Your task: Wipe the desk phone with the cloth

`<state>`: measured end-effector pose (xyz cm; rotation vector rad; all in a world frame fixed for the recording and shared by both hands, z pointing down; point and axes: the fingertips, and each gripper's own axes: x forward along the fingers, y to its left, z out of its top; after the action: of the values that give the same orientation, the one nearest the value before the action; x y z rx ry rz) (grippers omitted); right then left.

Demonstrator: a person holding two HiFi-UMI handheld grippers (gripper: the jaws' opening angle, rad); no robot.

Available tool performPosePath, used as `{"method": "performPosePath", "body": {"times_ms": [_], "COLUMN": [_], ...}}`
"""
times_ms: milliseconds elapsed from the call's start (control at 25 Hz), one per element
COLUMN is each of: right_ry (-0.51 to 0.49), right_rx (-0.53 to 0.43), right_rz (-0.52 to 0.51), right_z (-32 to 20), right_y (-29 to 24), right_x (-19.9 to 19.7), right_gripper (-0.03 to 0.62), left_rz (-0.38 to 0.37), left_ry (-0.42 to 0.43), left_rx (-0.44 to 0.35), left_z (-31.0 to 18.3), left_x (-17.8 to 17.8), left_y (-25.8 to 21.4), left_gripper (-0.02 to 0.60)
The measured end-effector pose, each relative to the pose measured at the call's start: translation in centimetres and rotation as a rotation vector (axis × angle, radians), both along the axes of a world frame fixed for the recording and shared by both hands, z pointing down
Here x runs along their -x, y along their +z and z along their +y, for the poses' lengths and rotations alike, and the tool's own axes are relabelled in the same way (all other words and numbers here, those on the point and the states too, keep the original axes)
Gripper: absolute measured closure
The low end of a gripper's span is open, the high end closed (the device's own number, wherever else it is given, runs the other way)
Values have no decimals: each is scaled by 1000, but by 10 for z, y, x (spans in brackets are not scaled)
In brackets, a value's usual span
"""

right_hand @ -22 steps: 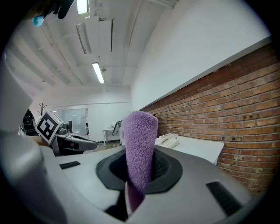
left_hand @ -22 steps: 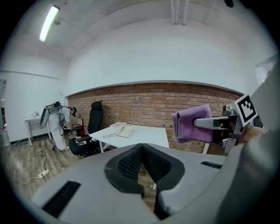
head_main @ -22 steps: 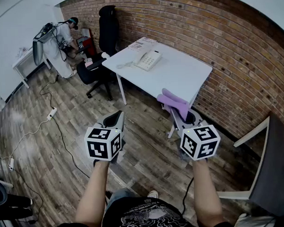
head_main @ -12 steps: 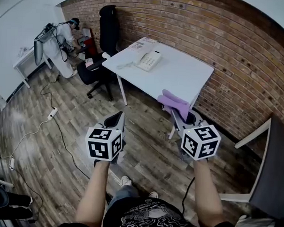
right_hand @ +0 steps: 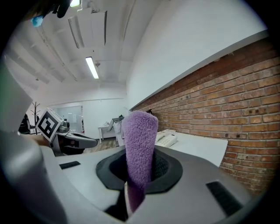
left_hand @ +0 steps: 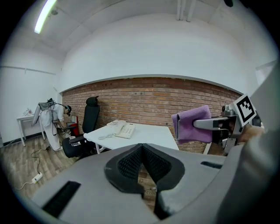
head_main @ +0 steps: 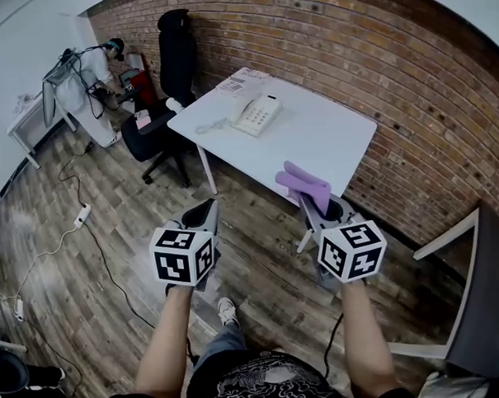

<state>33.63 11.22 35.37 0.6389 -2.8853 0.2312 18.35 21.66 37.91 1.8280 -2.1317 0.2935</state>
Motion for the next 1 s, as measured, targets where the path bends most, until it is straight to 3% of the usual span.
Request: {"method": "performPosePath", "body": {"times_ms": [640, 1000], "right_ry": [100, 151], "right_rx": [18, 6], "right_rz": [50, 64], "right_z": [-61, -83], "right_y": [-6, -4], "right_x": [149, 189], "right_gripper": [551, 551], "left_rz": [58, 68], "left_ry": [98, 159], "left_rx": [9, -1], "left_z": [-74, -104], "left_x": [155, 197], "left_y": [3, 7], "left_gripper": [574, 574]}}
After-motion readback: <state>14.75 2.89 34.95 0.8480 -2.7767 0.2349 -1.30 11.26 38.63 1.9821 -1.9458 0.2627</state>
